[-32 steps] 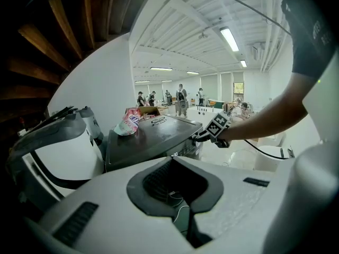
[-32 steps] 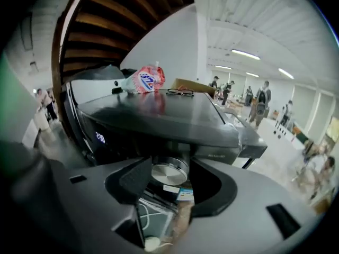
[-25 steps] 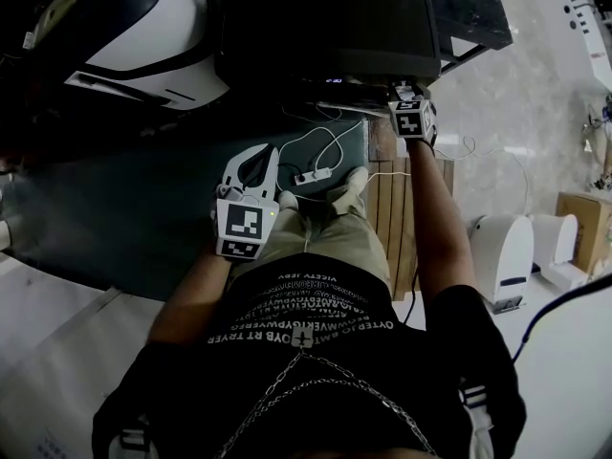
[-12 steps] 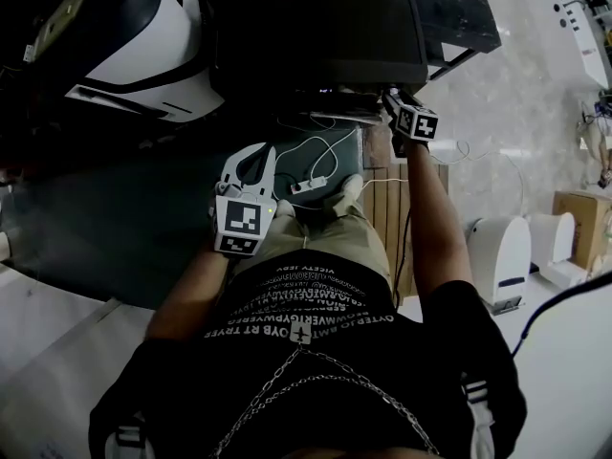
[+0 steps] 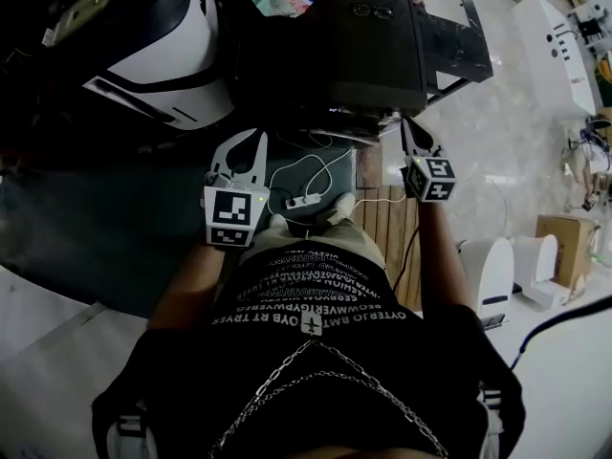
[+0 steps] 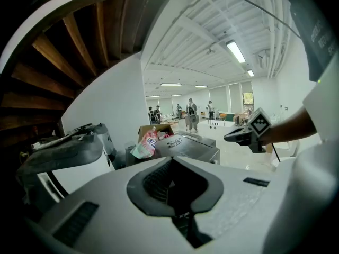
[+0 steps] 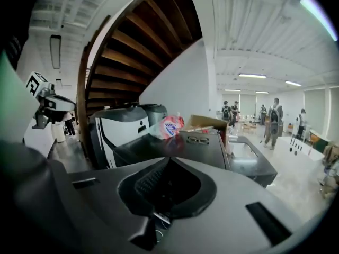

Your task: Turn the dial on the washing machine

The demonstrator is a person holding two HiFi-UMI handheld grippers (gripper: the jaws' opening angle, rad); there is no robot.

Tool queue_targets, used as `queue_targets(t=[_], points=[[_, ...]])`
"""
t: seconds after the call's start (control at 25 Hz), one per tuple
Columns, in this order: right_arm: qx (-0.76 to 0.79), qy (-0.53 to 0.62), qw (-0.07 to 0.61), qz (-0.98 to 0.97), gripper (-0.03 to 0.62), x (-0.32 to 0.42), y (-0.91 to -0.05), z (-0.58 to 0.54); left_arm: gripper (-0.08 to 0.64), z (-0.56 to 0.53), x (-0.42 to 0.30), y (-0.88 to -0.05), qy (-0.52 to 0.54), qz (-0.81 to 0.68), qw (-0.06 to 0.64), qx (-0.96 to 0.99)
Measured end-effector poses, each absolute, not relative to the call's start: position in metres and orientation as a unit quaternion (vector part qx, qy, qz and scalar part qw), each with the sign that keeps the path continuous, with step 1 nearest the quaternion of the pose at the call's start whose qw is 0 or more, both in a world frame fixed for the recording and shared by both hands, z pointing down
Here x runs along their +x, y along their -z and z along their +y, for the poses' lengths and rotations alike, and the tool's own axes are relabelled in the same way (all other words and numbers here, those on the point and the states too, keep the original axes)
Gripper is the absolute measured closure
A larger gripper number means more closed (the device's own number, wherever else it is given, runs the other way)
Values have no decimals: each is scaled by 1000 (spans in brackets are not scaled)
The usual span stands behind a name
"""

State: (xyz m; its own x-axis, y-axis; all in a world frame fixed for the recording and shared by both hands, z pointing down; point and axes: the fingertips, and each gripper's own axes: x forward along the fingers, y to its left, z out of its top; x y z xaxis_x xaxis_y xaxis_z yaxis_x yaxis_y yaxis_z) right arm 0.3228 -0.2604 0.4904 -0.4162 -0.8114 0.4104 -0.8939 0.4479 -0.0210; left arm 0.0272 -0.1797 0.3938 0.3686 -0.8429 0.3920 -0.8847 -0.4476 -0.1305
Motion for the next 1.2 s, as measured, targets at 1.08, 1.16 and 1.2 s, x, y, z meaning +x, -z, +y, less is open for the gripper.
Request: queue_targets(t=[1.08, 1.16, 1.2], points=[[525, -34, 188, -830, 597, 217, -371, -170, 555, -170, 6, -323, -138, -471, 15, 871], [524, -32, 189, -830, 597, 222, -373, -173, 555, -171, 11, -326, -142, -473, 16, 869], [523, -31, 189, -830, 597, 225, -375, -174, 555, -172, 13, -328, -145, -475, 16, 868]])
